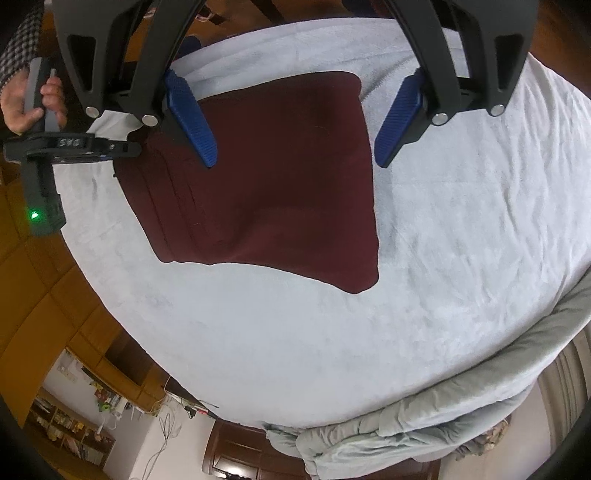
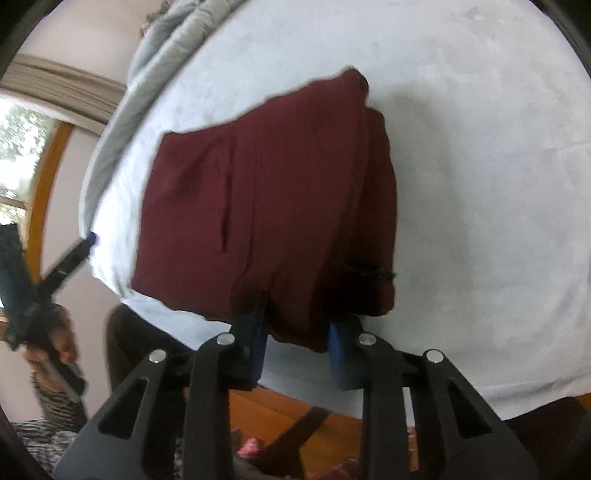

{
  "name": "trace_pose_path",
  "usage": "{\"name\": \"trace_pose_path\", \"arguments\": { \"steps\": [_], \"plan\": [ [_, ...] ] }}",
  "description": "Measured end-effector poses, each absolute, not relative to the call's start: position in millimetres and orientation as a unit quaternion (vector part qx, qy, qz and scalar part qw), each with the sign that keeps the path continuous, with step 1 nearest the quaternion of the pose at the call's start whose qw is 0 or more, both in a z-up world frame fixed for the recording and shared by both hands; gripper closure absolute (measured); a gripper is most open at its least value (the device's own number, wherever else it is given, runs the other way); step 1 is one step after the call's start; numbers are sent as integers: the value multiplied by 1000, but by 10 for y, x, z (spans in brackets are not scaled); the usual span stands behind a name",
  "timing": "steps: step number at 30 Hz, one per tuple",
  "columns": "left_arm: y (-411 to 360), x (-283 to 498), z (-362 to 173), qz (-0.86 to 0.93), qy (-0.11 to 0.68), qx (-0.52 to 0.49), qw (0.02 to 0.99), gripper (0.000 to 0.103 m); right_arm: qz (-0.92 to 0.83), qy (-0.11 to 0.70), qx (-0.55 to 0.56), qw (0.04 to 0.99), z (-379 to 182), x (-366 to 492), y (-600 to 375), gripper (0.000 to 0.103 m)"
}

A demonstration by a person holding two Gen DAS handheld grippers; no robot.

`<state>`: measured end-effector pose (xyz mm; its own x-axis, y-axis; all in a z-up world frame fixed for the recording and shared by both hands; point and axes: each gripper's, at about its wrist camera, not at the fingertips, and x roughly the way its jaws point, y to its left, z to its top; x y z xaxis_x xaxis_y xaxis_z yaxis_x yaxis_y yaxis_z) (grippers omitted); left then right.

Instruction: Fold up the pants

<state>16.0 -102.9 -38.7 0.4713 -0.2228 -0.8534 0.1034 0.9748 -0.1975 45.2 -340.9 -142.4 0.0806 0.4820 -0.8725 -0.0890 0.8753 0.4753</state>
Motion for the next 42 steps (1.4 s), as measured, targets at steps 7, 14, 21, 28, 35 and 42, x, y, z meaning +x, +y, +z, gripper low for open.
{"name": "trace_pose_path", "arguments": {
  "steps": [7, 14, 21, 28, 35, 42],
  "plan": [
    [-891, 242, -617, -86, 528, -49, 843, 12, 205, 643, 157, 721, -1425, 444, -3409, 69],
    [-320, 396, -1162, -101, 604, -155, 776, 12, 222, 607, 183, 741, -1158, 472, -3613, 35],
    [-318, 659, -1492, -154, 633, -197, 733, 12, 229, 615, 205, 725, -1298, 763, -3820, 23],
    [-535, 857, -1622, -203, 636, -223, 710, 12, 245, 641, 237, 688, -1668, 956, -3901, 21],
    [-759, 963, -1648, -208, 651, -220, 696, 14, 271, 653, 256, 660, -1995, 1099, -3778, 12],
    [-696, 859, -1470, -182, 639, -213, 716, 61, 289, 617, 247, 689, -1764, 1001, -3771, 65]
  ]
}}
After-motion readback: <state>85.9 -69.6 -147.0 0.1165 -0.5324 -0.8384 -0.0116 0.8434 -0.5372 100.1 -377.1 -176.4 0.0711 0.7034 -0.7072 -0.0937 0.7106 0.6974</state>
